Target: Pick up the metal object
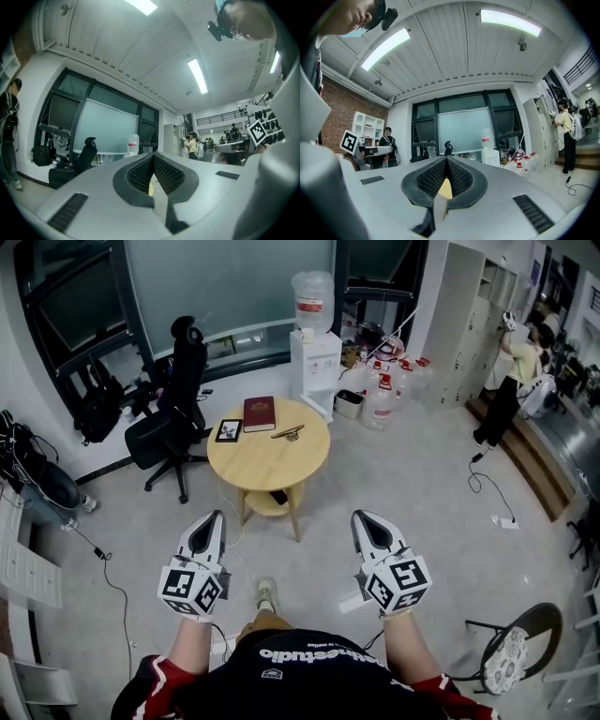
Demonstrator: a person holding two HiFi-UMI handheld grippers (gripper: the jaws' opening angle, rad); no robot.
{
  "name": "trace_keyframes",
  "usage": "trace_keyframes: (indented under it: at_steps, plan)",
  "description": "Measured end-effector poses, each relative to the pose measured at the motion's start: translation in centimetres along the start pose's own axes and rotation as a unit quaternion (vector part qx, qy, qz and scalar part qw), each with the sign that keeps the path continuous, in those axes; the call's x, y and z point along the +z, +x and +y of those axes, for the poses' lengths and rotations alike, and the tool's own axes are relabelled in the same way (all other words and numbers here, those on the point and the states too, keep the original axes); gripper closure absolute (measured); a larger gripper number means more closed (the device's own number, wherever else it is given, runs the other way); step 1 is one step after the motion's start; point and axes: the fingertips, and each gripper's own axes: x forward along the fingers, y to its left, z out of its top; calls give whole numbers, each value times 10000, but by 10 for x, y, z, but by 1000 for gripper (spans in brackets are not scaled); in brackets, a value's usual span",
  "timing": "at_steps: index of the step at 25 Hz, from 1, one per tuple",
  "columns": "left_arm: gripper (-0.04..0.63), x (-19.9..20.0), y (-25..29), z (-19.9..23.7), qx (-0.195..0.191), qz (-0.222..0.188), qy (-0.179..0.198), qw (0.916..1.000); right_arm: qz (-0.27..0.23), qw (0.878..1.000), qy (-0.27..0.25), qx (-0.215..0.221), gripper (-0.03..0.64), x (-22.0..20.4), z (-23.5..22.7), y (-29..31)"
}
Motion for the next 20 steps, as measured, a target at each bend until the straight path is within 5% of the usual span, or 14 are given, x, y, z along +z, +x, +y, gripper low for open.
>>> trace_keyframes:
  at_steps: [20]
  plan:
    - [580,-2,72,40,-126,-19,-238,9996,147,9998,7,-145,589,10,-27,65]
